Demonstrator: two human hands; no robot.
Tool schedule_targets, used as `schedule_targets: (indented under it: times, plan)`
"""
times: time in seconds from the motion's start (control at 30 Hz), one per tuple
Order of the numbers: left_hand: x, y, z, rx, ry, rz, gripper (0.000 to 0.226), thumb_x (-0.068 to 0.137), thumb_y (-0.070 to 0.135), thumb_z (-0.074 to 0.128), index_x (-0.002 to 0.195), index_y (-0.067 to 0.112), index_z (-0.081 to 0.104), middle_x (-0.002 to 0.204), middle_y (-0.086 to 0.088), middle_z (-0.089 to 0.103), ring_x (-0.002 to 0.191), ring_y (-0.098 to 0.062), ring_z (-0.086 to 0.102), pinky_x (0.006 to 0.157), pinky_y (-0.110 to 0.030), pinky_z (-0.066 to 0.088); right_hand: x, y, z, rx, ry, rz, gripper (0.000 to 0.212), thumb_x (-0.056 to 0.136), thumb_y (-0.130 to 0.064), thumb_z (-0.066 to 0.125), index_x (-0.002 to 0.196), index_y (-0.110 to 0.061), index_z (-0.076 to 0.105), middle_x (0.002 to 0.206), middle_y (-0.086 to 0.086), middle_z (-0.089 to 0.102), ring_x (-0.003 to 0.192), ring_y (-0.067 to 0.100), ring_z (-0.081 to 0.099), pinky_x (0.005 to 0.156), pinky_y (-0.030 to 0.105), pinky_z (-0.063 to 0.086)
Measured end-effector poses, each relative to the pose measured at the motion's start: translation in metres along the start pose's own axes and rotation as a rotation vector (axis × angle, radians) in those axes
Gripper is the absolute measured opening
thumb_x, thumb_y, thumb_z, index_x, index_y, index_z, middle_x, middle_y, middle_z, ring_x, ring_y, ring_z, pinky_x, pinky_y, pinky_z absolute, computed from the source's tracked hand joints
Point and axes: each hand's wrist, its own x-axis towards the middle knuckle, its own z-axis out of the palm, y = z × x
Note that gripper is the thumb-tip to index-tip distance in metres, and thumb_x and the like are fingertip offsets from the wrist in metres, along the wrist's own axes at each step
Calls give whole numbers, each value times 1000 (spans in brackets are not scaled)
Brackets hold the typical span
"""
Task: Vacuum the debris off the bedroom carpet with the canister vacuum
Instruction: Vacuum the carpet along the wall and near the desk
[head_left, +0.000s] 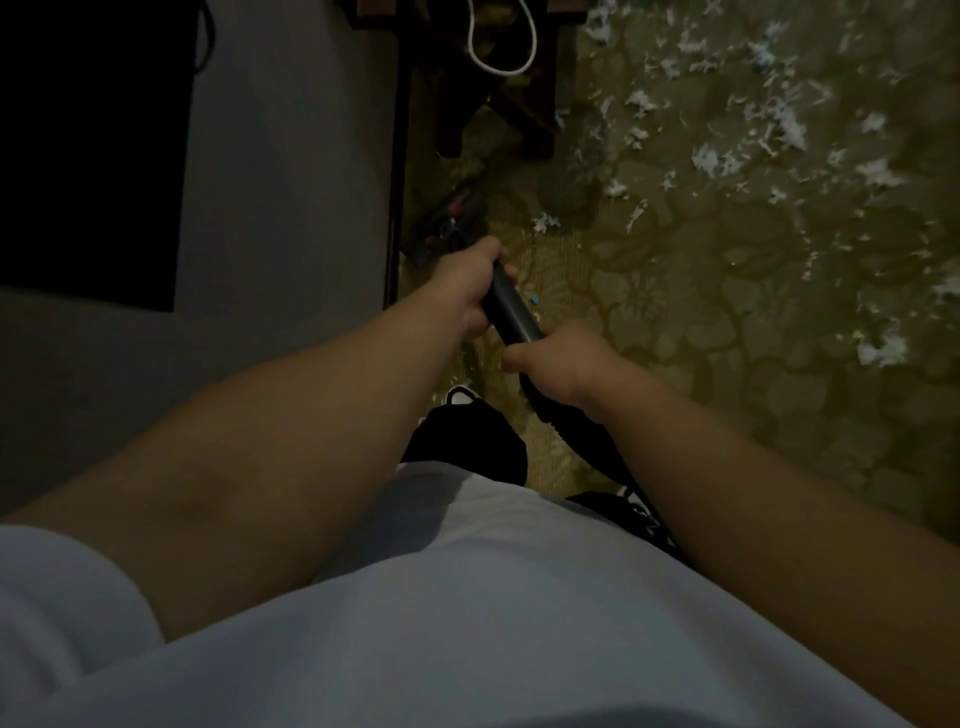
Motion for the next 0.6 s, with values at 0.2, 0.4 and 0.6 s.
schedule_targets:
  times: [0.2,0.4,0.6]
  plan:
    - [-23,-45,38,-23,1,-15,13,93,15,58,81,11,57,66,-2,56,55,-14,54,58,-27,49,-26,52,-23,0,6,11,40,77,-36,78,102,-9,63,97,19,75,82,37,76,78,52,65]
    - [-64,-138,84,-34,-8,-51,11,98,18,58,92,9,58,65,-3,57,54,-15,55,50,-25,50,-73,144,-57,-38,-11,43,30,85,-30,77,98,-6,66,90,20,75,70,35,74,66,44,63]
    - [-119,-230,134,-108,-48,-89,9,97,17,59,102,10,60,63,-2,56,54,-14,55,48,-24,51,-134,231,-103,-147,-13,68,28,87,-29,77,100,-6,67,88,16,75,71,31,72,61,36,58]
